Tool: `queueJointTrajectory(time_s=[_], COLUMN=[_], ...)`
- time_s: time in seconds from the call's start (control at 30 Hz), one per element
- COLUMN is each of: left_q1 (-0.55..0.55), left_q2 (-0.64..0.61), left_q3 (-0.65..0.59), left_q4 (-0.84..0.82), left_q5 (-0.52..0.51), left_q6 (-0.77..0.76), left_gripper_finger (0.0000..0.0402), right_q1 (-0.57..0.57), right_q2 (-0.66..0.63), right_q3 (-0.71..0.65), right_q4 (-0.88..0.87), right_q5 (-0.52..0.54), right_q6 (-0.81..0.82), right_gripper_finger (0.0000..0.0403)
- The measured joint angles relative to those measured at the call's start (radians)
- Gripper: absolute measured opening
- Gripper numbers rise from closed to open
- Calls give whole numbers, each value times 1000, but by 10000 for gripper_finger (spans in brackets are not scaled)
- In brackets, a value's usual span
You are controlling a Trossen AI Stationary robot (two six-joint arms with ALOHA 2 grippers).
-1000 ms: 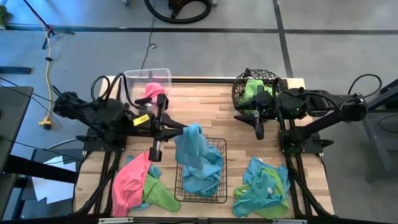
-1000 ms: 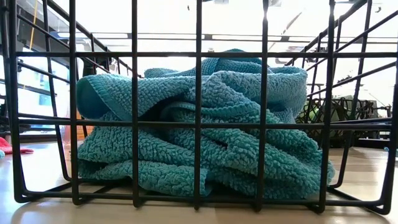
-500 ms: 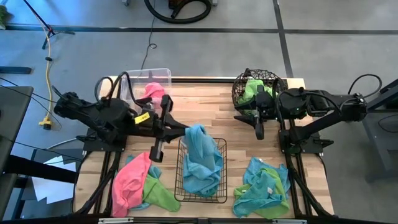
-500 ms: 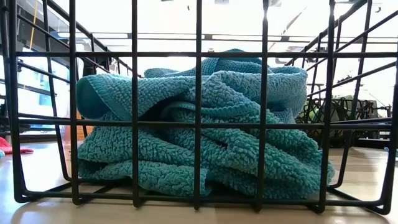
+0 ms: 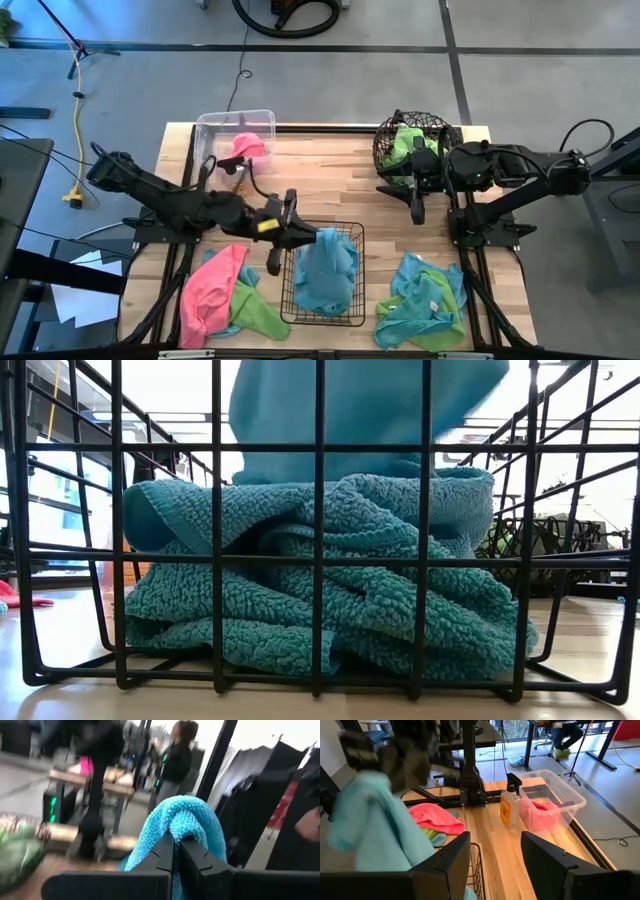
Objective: Sort microfiber towel by color & place in baskets
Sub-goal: Put the blue towel into the bottom basket
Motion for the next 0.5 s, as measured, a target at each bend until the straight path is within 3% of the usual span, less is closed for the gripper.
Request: queueJointTrajectory(time_s=[0.2, 0.4, 0.5], left_q1=[16, 42, 51], left_q2=[22, 145, 210], left_q3=[-103, -105, -63], left_q4=[-136, -178, -292], left_q5=[-63, 84, 137], left_q6=[-64, -74, -68], left_gripper_finger=[0, 0, 0], right_q1=[0, 0, 0], right_q2=[0, 0, 0], right_q3=[0, 0, 0], right_q4=[-1, 0, 0], right_q5=[0, 1, 1], right_q6=[-6, -18, -13], right_gripper_finger=[172, 172, 172])
